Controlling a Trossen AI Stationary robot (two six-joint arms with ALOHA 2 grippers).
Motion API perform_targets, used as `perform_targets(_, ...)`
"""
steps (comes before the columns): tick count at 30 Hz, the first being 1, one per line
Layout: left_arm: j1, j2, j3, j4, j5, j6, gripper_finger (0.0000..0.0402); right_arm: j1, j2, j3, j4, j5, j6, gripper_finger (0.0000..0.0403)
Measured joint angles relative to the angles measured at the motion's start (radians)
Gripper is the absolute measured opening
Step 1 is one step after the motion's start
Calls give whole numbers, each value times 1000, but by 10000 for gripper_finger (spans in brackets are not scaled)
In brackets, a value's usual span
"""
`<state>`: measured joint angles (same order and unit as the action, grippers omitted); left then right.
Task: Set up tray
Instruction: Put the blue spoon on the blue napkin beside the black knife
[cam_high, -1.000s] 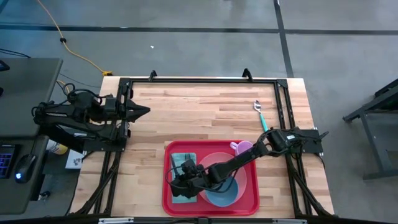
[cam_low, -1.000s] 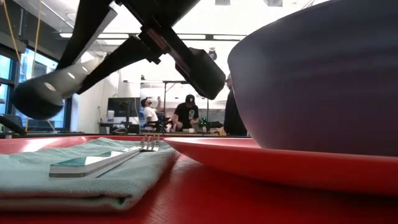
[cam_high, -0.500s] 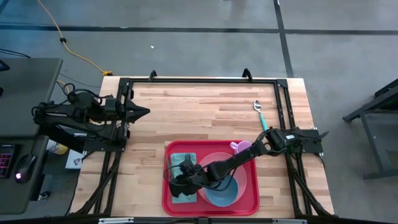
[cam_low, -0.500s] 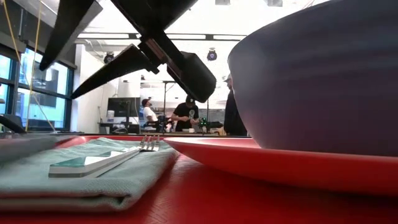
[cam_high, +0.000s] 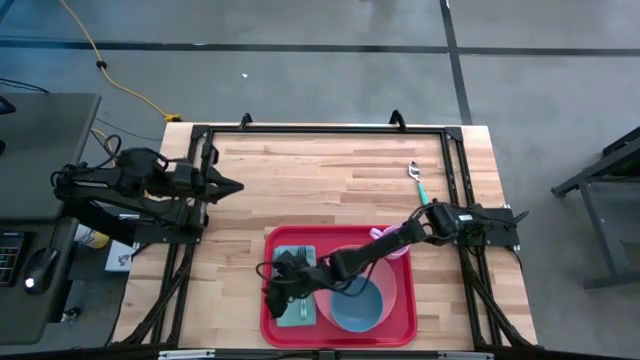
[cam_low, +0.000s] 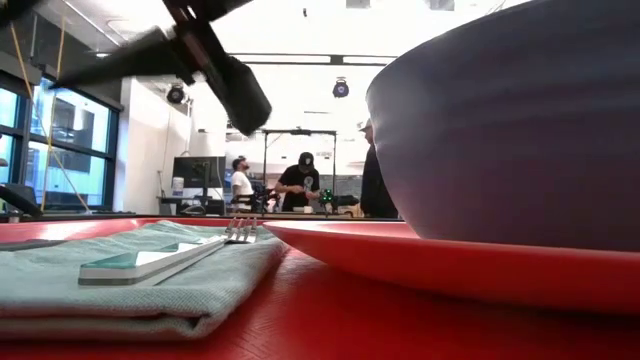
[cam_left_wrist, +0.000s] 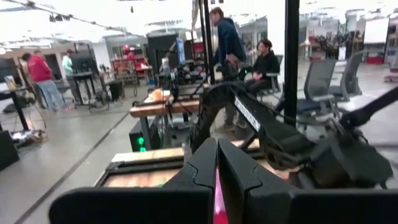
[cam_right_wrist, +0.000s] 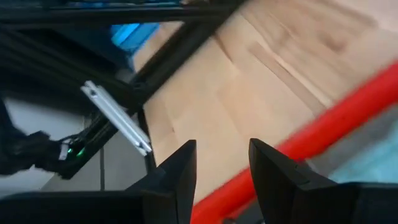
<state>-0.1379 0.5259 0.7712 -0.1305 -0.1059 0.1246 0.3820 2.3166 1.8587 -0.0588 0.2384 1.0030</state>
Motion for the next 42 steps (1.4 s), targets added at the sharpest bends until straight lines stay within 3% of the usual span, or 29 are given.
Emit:
perform_targets(4, 0, 0, 0, -20, 6, 2, 46, -24, -36, 0, 23, -53, -126, 124)
perform_targets(11, 0, 2, 0, -53, 18, 13, 46, -51, -142, 1, -112, -31, -335, 124)
perform_targets(19, 0, 2, 0, -99, -2, 69, 46, -99, -250, 1, -571, 23, -506, 124)
perform_targets(25, 0, 2, 0, -220, -53, 93, 46, -155, -302, -1, -1005, 113, -525, 124)
perform_targets(31, 0, 2, 0, -280, -41, 118, 46, -239, -366, -1, -1278, 218, -532, 124)
perform_targets(42, 0, 2, 0, -372, -38, 160, 46, -488, -511, -10, -1372, 225, -553, 130)
